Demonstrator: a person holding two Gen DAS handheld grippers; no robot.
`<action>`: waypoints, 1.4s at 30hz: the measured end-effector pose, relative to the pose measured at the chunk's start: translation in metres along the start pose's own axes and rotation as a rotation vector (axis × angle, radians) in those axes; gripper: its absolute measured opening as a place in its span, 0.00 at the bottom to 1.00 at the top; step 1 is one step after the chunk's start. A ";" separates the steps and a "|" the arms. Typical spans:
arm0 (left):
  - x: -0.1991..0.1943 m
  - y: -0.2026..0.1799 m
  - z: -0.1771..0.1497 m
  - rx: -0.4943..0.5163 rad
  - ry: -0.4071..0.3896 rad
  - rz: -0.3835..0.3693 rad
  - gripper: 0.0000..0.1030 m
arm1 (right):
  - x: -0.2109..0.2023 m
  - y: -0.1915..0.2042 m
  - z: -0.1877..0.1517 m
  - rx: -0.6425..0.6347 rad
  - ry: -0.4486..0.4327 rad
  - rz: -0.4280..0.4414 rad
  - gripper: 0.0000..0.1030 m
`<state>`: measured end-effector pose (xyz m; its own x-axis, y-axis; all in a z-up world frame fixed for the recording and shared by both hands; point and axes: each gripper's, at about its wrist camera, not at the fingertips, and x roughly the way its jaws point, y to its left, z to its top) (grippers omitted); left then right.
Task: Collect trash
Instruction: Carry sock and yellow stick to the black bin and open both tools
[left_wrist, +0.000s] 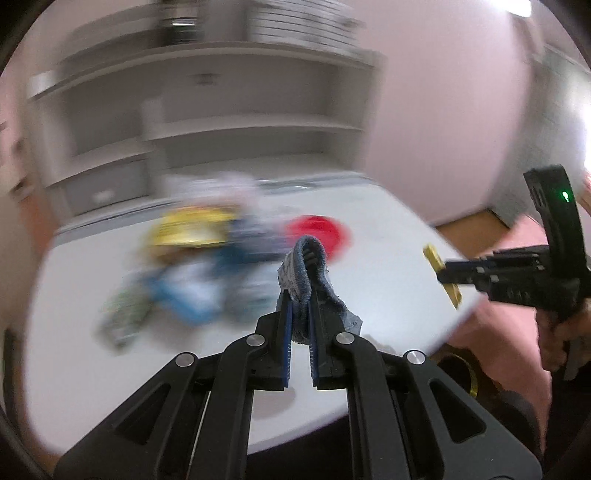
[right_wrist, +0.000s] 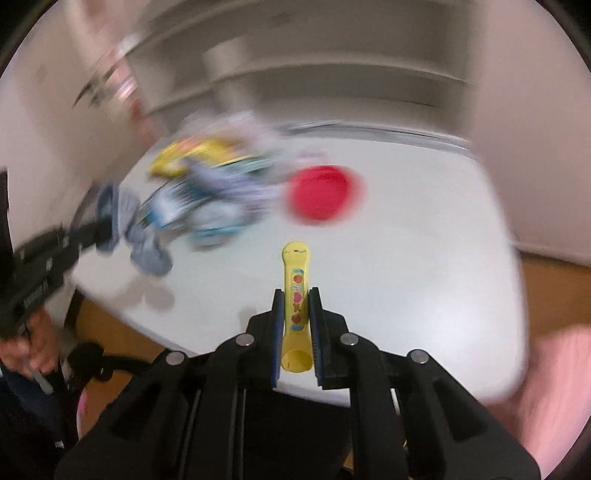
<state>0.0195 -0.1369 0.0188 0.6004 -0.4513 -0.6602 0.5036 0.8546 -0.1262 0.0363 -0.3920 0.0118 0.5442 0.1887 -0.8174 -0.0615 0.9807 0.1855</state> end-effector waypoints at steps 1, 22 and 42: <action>0.008 -0.019 0.004 0.027 0.006 -0.042 0.06 | -0.008 -0.024 -0.009 0.048 -0.021 -0.026 0.13; 0.273 -0.381 -0.135 0.466 0.487 -0.596 0.07 | -0.020 -0.342 -0.281 0.984 0.048 -0.425 0.13; 0.336 -0.423 -0.162 0.476 0.593 -0.636 0.47 | 0.014 -0.370 -0.323 1.106 0.130 -0.348 0.13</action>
<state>-0.0928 -0.6088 -0.2700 -0.2111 -0.4775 -0.8529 0.8993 0.2471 -0.3609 -0.2041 -0.7364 -0.2445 0.2946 -0.0151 -0.9555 0.8719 0.4135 0.2623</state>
